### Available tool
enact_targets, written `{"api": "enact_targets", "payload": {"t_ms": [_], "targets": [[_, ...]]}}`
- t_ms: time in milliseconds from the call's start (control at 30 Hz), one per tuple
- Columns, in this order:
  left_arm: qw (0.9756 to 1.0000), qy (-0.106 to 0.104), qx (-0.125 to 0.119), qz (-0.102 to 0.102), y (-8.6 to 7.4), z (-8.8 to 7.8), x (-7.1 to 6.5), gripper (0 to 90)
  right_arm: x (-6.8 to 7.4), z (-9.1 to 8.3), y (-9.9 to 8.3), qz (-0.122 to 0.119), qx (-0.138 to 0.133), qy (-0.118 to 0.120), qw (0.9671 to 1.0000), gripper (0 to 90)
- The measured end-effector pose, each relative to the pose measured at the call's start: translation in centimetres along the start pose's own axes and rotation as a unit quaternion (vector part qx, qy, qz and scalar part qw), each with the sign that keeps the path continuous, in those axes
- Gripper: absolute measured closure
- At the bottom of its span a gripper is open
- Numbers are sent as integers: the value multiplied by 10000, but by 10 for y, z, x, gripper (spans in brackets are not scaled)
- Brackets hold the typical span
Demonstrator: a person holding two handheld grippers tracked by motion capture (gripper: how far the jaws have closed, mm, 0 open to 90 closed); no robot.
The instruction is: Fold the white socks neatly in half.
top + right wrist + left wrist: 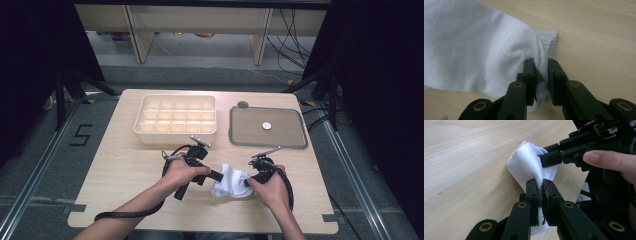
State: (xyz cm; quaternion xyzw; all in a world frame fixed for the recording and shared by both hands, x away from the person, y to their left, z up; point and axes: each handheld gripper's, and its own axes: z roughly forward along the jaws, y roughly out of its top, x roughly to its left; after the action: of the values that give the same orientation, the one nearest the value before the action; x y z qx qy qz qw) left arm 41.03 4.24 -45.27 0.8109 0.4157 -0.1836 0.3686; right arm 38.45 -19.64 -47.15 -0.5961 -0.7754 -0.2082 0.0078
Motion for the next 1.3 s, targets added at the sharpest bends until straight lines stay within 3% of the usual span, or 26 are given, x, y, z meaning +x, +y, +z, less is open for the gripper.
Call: {"api": "enact_targets", "payload": {"t_ms": [67,167,233,267,333,367,400,567,600,700,733,767,800,833,900,933,967,1067,1100,1133,1167,1200,1233,1267,1300], "targets": [[10000,31,20,17,0,0,0,838,1,1,0,-13,-10,7,10000,784],[9998,29,-158,-148,1,2,-3,837,4,2,1,-34,-6,22,10000,784],[9998,48,-154,-117,2,2,-2,837,5,2,1,-90,-27,7,10000,784],[10000,75,16,56,2,0,0,837,6,2,1,-47,-8,8,10000,785],[9999,72,2,83,2,1,0,837,8,3,2,-64,-12,16,10000,785],[9998,41,-159,-104,2,4,-3,838,8,3,2,-83,-10,18,10000,785],[9999,67,-66,62,3,3,-2,838,9,4,2,-87,-17,19,10000,785],[9999,83,-99,-64,4,5,-5,839,13,6,2,-117,-34,52,9999,785],[9998,132,68,90,5,3,-2,839,15,6,3,-103,-25,51,9999,784],[9998,106,61,138,5,5,-1,839,18,8,3,-203,-58,61,9998,783],[9999,108,47,108,5,6,-2,839,17,10,3,-321,-141,85,9993,783],[9999,128,64,62,5,6,-2,839,19,10,3,-191,-67,59,9998,783],[9999,98,-69,-101,5,9,-5,838,21,9,3,-103,-13,8,9999,782],[9999,128,25,70,5,9,-3,838,22,10,3,-128,-27,37,9999,782],[9999,103,-23,-77,5,11,-5,838,24,11,3,-141,-29,88,9999,780],[9999,119,-19,-79,5,12,-6,838,25,12,3,-154,-50,86,9998,779],[9999,108,29,77,6,12,-4,838,26,12,3,-177,-72,127,9997,777],[9999,117,14,-60,5,14,-5,838,28,13,3,-206,-75,244,9995,757],[9995,143,193,185,5,12,-1,838,27,14,4,-216,-99,276,9993,736],[9999,129,50,16,4,15,-2,838,30,13,3,77,30,370,9993,718],[9998,144,109,7,3,15,-2,838,24,14,4,-215,-140,352,9991,707],[9996,150,199,98,3,14,0,838,27,12,3,35,-66,432,9990,697],[9999,132,63,18,3,16,0,838,21,12,3,-326,-281,551,9976,685],[9999,139,81,25,3,16,0,838,22,10,4,-176,-288,542,9980,669],[9999,143,89,28,3,16,0,838,18,7,4,-279,-377,583,9972,659]]}}
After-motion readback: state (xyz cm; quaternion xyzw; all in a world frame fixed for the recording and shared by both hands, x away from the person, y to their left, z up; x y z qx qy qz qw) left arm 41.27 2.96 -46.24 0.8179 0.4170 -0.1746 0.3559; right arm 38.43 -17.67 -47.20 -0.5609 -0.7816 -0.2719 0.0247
